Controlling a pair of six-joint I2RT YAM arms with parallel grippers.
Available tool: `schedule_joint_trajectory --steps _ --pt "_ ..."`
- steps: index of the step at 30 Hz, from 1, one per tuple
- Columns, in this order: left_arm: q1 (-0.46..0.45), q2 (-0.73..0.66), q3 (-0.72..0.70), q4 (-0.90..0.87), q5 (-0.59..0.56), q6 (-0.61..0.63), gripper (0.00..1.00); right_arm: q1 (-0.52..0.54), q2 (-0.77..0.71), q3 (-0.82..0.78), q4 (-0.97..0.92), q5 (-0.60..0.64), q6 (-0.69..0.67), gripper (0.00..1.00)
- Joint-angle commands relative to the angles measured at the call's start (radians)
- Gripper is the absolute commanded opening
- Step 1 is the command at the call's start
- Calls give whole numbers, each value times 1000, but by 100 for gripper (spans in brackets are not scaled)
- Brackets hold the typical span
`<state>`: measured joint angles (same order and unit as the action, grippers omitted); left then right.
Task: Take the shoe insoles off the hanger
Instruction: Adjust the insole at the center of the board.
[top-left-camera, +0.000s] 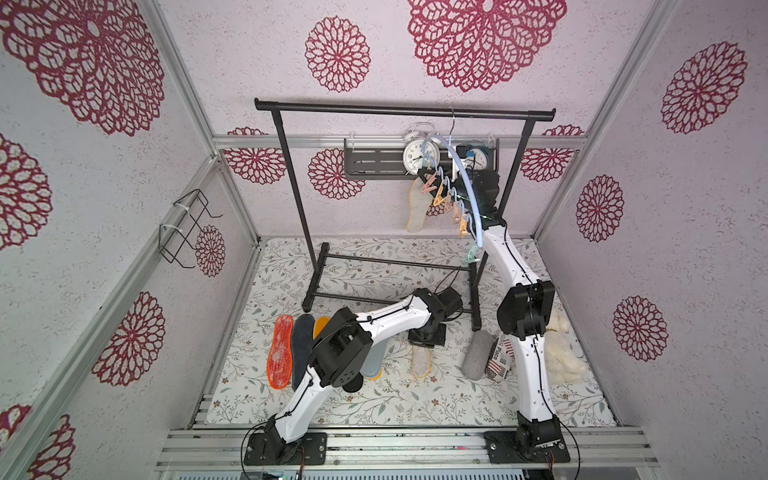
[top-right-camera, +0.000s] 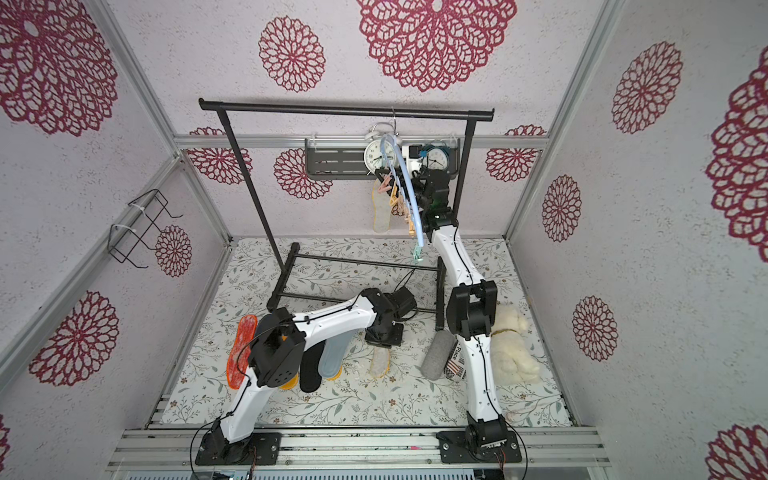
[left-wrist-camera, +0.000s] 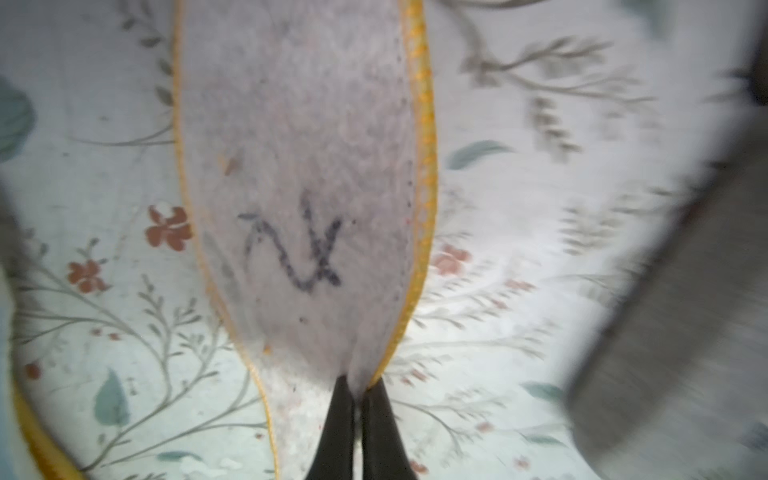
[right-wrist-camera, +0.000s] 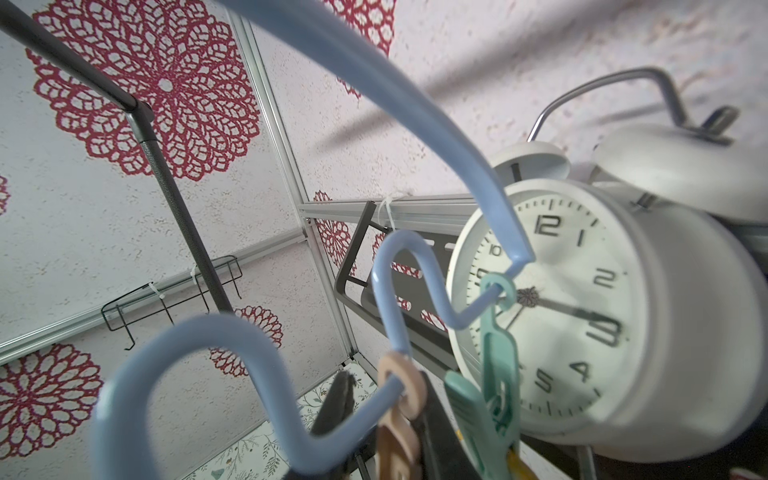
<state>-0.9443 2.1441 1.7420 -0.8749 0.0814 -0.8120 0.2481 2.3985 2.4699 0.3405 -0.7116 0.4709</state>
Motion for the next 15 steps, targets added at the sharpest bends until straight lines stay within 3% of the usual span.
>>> schedule_joint_trajectory --steps 1,5,8,11,15 --pt "34 -190 -218 518 238 -30 0 -34 -82 -10 -2 34 -4 14" --pt "114 -294 -584 994 342 -176 0 -35 -85 -10 -6 38 -9 14" --pt "174 -287 -766 1306 420 -275 0 -35 -85 -10 -13 34 -15 14" --pt "217 -207 -886 1615 486 -384 0 -35 -84 -10 -12 35 -17 14" --pt "233 -99 -894 1713 553 -414 0 -34 -81 -10 -15 32 -16 14"
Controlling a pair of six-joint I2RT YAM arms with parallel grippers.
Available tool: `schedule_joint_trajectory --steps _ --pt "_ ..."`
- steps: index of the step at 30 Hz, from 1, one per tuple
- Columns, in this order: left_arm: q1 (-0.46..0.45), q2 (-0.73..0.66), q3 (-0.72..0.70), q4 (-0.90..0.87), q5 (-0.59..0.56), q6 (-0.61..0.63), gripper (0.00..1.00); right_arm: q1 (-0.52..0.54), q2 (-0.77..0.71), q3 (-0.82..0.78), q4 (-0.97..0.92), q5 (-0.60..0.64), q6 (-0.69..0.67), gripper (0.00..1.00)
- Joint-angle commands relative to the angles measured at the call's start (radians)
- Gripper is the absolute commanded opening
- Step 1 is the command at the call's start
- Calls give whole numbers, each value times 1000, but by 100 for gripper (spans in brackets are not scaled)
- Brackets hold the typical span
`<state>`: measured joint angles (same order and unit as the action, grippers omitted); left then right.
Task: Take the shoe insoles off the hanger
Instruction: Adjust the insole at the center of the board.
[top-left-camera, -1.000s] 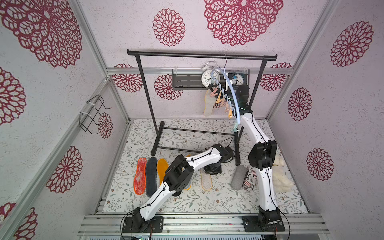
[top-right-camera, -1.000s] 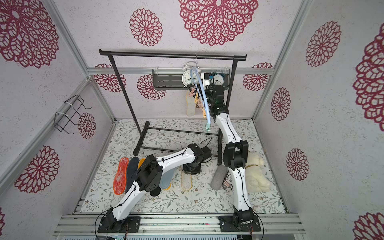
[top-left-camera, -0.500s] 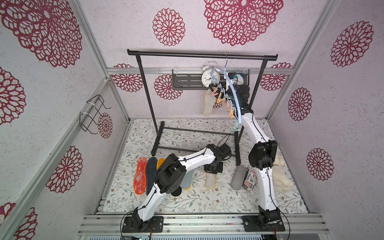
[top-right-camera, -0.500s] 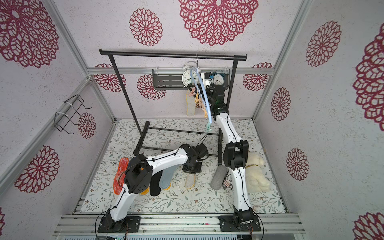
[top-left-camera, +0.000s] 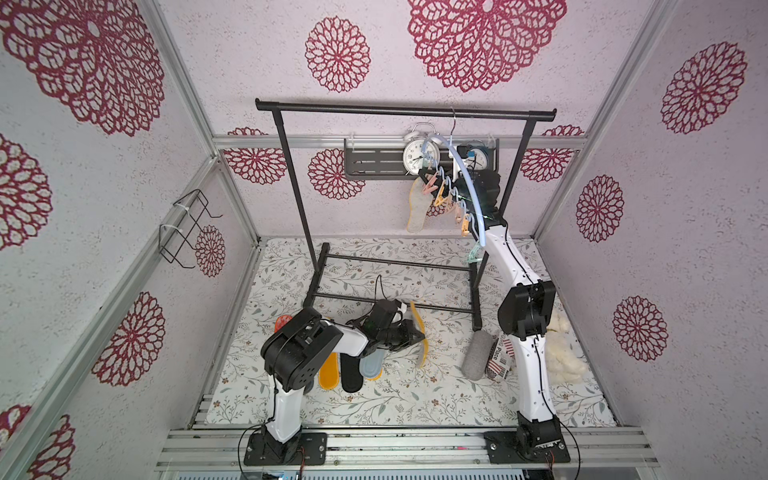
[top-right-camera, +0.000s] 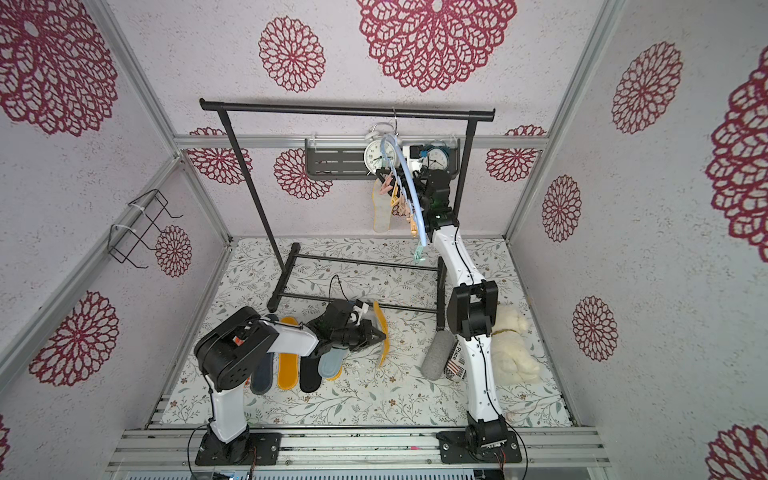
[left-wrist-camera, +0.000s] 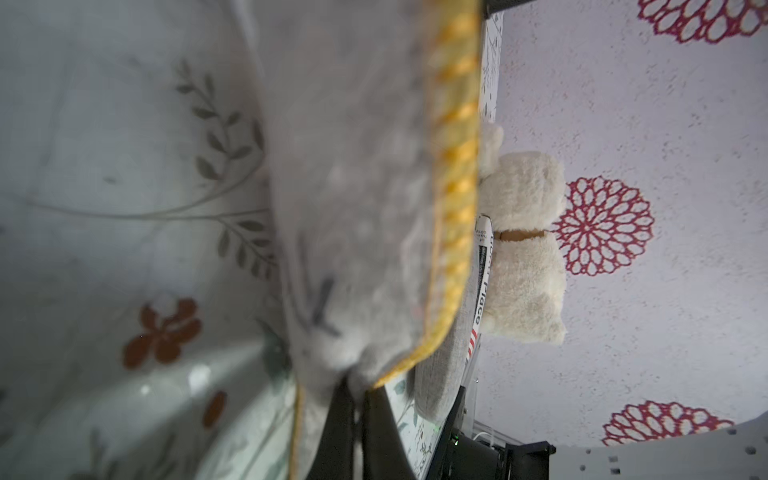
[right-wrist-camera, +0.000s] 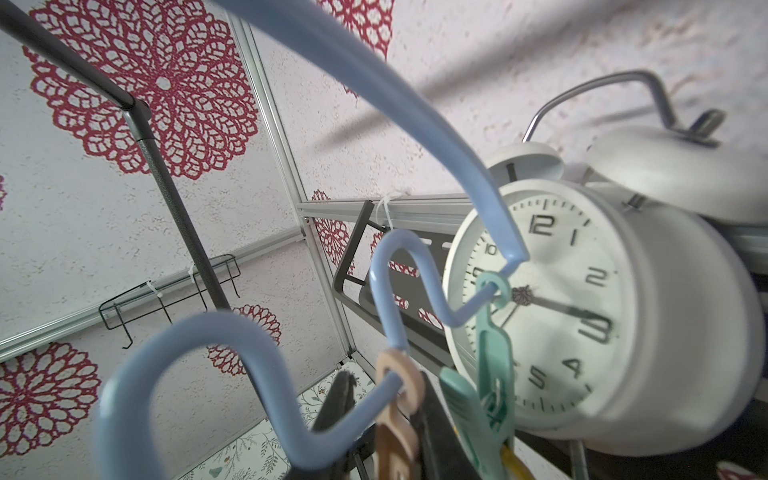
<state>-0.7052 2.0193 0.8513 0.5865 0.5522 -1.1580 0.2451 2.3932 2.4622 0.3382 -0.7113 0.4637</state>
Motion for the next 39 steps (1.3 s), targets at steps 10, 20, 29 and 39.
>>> schedule_joint_trajectory --steps 10,20,29,39 --pt "79 -82 -150 194 60 -56 10 -38 -71 -2 -10 31 -10 14" --pt "98 -251 -8 -515 10 240 36 -40 -57 -2 3 27 1 14" --pt "99 -468 128 -1058 -230 357 48 -38 -59 -2 -23 31 -17 14" --pt "159 -656 203 -1261 -435 396 61 -27 -67 0 -55 44 -49 20"
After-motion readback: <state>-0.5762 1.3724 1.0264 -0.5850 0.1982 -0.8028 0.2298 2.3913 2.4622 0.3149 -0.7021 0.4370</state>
